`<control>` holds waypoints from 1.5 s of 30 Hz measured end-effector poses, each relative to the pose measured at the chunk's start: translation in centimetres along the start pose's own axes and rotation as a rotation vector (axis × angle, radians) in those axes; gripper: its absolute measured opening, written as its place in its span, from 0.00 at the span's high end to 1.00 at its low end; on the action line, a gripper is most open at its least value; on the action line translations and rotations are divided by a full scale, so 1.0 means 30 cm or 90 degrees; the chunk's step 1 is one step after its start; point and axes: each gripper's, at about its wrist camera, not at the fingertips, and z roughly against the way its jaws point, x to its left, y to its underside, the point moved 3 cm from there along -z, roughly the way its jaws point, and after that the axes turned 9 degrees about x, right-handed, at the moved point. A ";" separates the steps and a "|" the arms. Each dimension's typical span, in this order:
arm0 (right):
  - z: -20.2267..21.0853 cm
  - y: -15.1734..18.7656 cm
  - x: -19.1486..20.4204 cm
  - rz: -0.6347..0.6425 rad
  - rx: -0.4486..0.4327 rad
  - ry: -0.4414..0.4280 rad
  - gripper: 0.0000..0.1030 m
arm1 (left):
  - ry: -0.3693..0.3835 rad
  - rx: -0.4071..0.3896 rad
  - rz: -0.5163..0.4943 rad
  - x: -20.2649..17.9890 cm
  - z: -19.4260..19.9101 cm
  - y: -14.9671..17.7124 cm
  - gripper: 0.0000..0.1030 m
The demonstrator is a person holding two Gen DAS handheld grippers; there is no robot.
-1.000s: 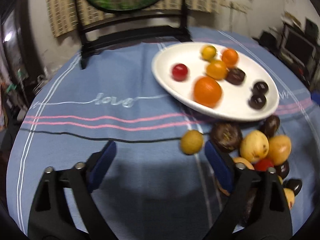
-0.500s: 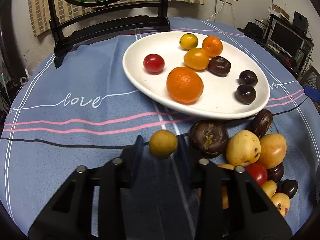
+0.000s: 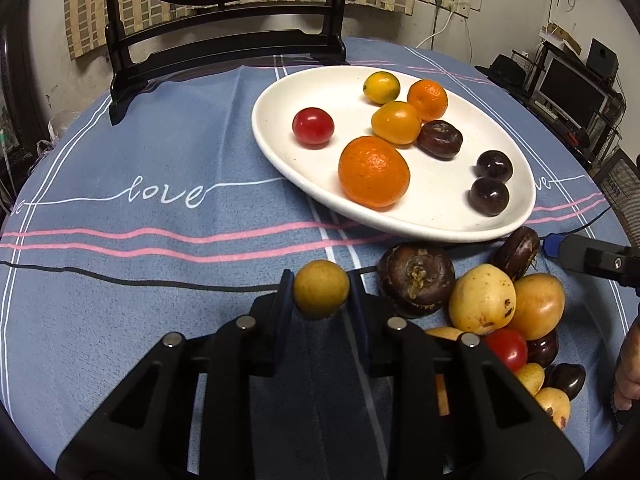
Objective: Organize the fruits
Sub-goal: 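Lift the yellow fruit with the left gripper while the right grips the brown fruit, then carry both fruits onto the white plate and open both grippers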
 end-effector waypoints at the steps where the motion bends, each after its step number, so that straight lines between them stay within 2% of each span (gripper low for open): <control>1: -0.005 -0.003 0.008 0.003 0.002 0.000 0.41 | -0.001 0.000 -0.001 -0.001 -0.001 0.000 0.73; 3: -0.021 -0.011 0.027 0.013 0.009 0.002 0.48 | -0.003 0.001 -0.002 -0.002 -0.001 0.001 0.73; 9: -0.086 -0.024 0.013 0.007 0.043 0.027 0.55 | -0.008 0.001 -0.005 -0.006 -0.001 0.002 0.73; 15: -0.080 -0.017 0.020 0.017 0.031 0.027 0.60 | 0.003 -0.003 0.003 0.002 0.001 0.001 0.73; 24: -0.003 -0.008 0.011 0.011 -0.006 0.005 0.60 | 0.011 -0.019 0.017 0.016 0.026 0.006 0.73; 29: 0.081 -0.006 0.016 0.013 -0.051 -0.012 0.60 | 0.019 -0.073 0.022 0.012 0.126 0.004 0.73; 33: 0.157 -0.028 0.011 0.005 -0.099 -0.011 0.60 | 0.024 -0.102 0.005 -0.025 0.193 -0.053 0.73; 36: 0.205 -0.102 0.020 0.016 -0.125 0.018 0.60 | 0.013 -0.103 -0.002 -0.044 0.195 -0.136 0.73; 39: 0.205 -0.189 0.030 0.032 -0.132 0.060 0.60 | 0.028 -0.092 -0.007 -0.084 0.152 -0.223 0.73; 43: 0.122 -0.306 0.012 0.038 -0.128 0.121 0.60 | 0.040 -0.079 -0.036 -0.168 0.078 -0.279 0.73; 45: 0.070 -0.329 -0.007 0.036 -0.115 0.130 0.60 | 0.035 -0.066 -0.058 -0.202 0.034 -0.286 0.73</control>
